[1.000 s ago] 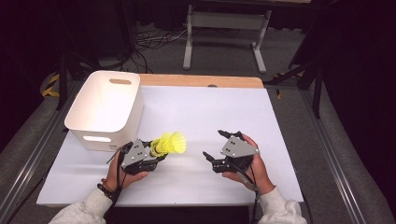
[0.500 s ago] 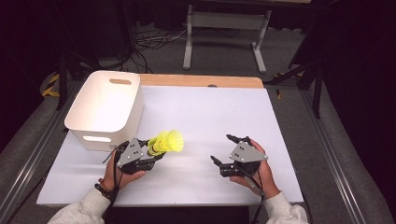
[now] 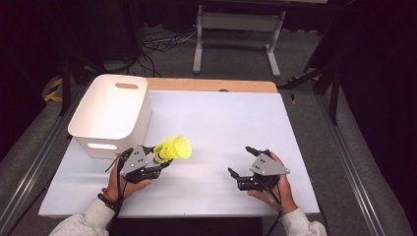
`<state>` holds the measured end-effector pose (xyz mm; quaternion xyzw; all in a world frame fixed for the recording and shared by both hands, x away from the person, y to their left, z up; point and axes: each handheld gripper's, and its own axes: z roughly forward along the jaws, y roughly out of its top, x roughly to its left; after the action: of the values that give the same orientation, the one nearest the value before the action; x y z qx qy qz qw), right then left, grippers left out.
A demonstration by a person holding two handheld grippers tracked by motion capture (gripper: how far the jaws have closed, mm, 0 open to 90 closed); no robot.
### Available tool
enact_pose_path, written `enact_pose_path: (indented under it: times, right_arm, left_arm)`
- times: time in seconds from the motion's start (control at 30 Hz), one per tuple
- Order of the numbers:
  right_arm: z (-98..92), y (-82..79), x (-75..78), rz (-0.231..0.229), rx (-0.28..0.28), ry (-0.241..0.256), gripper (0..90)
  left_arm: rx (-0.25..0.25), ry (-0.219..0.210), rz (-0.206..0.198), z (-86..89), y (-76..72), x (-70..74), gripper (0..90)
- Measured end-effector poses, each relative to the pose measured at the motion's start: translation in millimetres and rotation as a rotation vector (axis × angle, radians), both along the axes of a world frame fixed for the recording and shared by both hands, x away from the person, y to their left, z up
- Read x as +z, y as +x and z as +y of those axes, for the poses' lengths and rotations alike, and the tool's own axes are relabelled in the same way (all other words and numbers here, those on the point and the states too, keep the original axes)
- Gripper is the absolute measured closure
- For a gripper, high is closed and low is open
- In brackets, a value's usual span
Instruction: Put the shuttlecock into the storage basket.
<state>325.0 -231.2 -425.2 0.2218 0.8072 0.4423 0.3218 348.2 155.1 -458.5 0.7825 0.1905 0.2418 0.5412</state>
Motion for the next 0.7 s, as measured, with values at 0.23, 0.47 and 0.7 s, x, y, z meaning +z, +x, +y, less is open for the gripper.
enact_pose_path:
  times: [0.23, 0.47, 0.7]
  right_arm:
    - [-1.5, -3.2, -11.2, 0.008, -0.009, -0.013, 10.1]
    - [-3.4, -2.7, -17.6, 0.011, -0.006, 0.006, 7.8]
    - [-0.9, -1.3, -21.6, -0.004, -0.023, -0.019, 6.5]
  left_arm:
    - [0.002, -0.012, -0.009, 1.8, -1.2, 2.9, 47.8]
    - [0.007, -0.031, -0.016, 6.7, -3.1, 7.8, 47.6]
    - [0.014, -0.060, -0.025, 15.9, -8.7, 13.7, 47.7]
